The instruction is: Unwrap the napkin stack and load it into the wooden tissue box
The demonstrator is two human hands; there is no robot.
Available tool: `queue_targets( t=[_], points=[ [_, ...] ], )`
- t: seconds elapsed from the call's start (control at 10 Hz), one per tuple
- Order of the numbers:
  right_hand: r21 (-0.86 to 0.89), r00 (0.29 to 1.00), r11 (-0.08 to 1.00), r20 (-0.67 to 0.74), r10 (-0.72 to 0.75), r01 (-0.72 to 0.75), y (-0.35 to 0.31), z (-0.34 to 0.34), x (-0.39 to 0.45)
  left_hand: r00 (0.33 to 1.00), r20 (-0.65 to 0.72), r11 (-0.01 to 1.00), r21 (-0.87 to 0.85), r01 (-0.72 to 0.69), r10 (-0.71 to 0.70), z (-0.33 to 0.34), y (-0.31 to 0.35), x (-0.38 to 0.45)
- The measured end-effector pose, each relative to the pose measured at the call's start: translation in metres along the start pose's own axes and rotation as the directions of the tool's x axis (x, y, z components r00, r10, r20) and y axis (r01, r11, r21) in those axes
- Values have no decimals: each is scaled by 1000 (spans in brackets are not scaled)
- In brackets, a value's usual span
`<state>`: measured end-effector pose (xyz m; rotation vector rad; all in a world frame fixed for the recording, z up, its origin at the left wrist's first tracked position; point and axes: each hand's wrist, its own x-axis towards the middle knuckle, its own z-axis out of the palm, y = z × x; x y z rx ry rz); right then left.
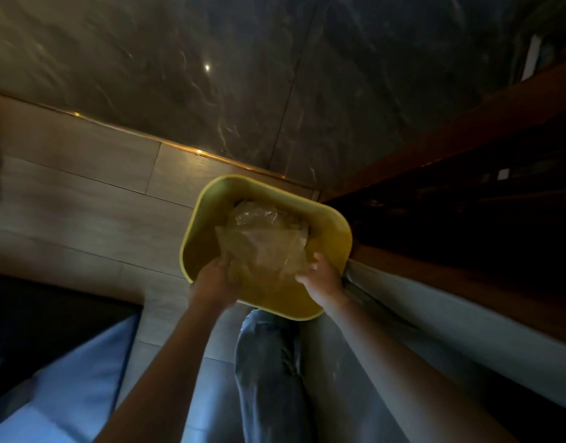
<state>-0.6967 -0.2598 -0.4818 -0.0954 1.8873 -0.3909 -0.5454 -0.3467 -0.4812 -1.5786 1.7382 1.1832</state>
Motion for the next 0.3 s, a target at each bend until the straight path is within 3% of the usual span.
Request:
queue_targets(
  t=[0.2,0.3],
  points=[
    [-138,993,985,-31,-113,107,-17,-3,-20,998,16,997,60,-56,56,-8,17,-15],
    [-117,986,980,-26,-165,161,-30,-3,-30,998,39,999,2,-44,44,-21,27,-22]
  ],
)
